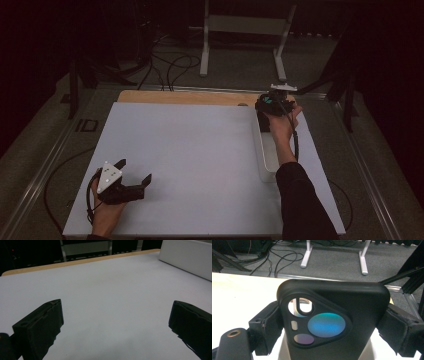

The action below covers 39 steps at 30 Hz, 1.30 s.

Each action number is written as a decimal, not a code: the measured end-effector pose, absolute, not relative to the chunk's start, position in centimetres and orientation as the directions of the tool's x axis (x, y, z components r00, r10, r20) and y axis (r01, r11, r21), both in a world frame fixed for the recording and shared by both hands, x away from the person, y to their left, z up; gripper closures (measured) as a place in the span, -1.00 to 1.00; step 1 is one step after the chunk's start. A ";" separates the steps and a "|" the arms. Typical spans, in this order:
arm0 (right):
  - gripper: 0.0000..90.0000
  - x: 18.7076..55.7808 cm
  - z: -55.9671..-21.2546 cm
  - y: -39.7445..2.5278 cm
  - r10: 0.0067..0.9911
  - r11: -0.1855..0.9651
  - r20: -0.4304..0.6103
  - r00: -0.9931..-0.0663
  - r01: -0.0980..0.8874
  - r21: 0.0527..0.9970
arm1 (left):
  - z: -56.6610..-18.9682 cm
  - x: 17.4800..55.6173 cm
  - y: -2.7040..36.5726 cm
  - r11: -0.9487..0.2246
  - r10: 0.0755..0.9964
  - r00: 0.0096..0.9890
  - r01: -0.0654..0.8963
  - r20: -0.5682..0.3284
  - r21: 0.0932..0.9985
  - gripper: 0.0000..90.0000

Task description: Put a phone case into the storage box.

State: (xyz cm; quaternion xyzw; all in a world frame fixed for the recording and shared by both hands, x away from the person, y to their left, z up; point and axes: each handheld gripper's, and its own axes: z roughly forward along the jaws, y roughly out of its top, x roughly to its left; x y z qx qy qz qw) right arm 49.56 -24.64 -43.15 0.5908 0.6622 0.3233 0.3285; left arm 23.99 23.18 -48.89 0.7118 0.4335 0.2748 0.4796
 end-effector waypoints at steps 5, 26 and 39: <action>-0.72 49.9 -43.2 -24.6 0.995 0.093 -0.053 -0.086 0.574 0.814 | -48.9 24.0 23.2 -0.162 0.881 0.472 0.354 -0.026 0.921 -0.99; -0.76 51.0 -43.0 -24.7 0.993 0.106 -0.052 -0.105 0.614 0.782 | -48.9 24.0 23.3 -0.155 0.882 0.470 0.354 -0.032 0.922 -0.99; -0.80 50.6 -42.3 -24.8 0.991 0.122 -0.065 -0.118 0.584 0.803 | -48.9 24.0 23.3 -0.156 0.882 0.470 0.353 -0.031 0.922 -0.99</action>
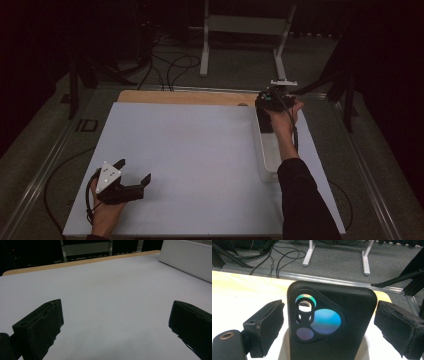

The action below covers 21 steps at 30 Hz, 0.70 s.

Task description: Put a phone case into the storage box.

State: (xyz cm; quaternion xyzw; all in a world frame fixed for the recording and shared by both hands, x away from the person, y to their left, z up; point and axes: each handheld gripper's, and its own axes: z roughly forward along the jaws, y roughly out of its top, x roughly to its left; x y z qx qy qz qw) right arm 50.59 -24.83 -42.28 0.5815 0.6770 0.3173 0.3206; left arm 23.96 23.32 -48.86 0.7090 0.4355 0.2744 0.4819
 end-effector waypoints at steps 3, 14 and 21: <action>-0.80 50.5 -42.2 -24.8 0.991 0.118 -0.060 -0.118 0.582 0.805 | -48.9 24.0 23.3 -0.157 0.882 0.471 0.354 -0.031 0.922 -0.99; -0.80 49.5 -41.2 -24.7 0.987 0.108 -0.022 -0.156 0.564 0.818 | -48.9 23.9 23.2 -0.159 0.882 0.471 0.354 -0.029 0.922 -0.99; -0.80 48.5 -41.0 -24.4 0.975 0.124 0.008 -0.221 0.576 0.808 | -48.9 23.9 23.2 -0.159 0.882 0.471 0.354 -0.029 0.922 -0.99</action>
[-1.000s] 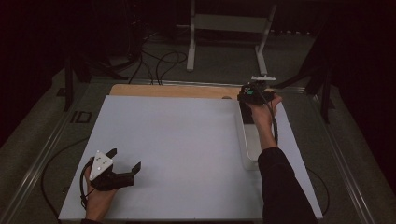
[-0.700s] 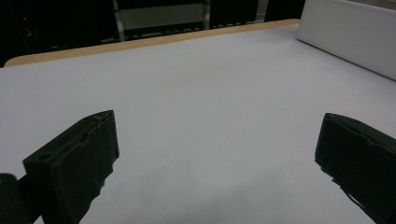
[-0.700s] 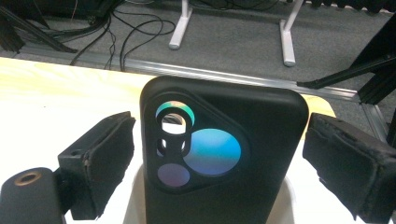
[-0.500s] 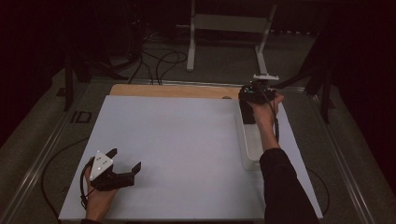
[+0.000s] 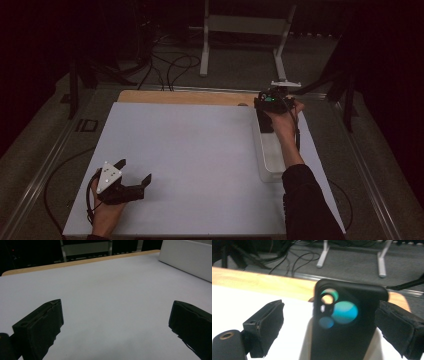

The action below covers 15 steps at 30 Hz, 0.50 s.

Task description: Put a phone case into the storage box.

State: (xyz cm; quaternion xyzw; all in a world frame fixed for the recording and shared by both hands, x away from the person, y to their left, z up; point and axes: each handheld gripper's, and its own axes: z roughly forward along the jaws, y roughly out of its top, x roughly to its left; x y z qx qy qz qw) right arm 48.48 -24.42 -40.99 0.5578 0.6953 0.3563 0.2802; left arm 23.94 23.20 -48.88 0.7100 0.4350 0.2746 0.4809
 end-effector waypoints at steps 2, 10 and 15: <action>-0.80 48.1 -41.0 -24.3 0.973 0.130 0.008 -0.232 0.573 0.809 | -48.9 23.9 23.2 -0.158 0.882 0.470 0.354 -0.029 0.922 -1.00; -0.80 46.2 -41.0 -24.3 0.963 0.089 0.070 -0.260 0.550 0.830 | -48.9 23.9 23.1 -0.160 0.882 0.471 0.355 -0.029 0.921 -1.00; -0.80 44.9 -41.2 -24.3 0.956 0.102 0.068 -0.286 0.542 0.834 | -48.9 24.0 23.2 -0.161 0.881 0.472 0.355 -0.028 0.921 -1.00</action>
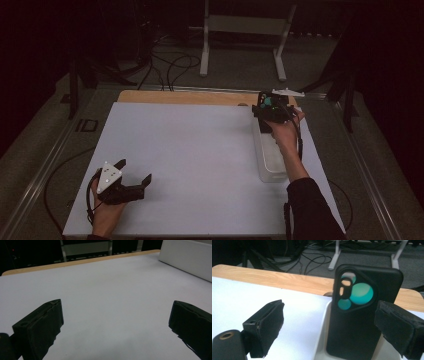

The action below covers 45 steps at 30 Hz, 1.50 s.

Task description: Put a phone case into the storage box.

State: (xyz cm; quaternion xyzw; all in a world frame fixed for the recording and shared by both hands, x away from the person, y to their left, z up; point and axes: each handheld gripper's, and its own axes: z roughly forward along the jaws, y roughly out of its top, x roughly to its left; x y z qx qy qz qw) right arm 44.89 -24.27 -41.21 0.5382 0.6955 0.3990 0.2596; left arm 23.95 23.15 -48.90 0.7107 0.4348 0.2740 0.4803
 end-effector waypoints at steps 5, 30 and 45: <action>-0.80 43.5 -41.2 -24.0 0.948 0.122 0.062 -0.312 0.536 0.835 | -48.9 24.0 23.1 -0.161 0.881 0.472 0.355 -0.028 0.921 -1.00; -0.80 33.6 -40.4 -22.5 0.855 0.166 0.086 -0.511 0.426 0.889 | -48.2 23.7 23.2 -0.142 0.874 0.484 0.342 -0.045 0.929 -0.99; -0.80 28.3 -43.3 -23.3 0.836 0.127 0.108 -0.539 0.381 0.916 | -46.5 23.4 23.6 -0.111 0.858 0.508 0.315 -0.069 0.943 -1.00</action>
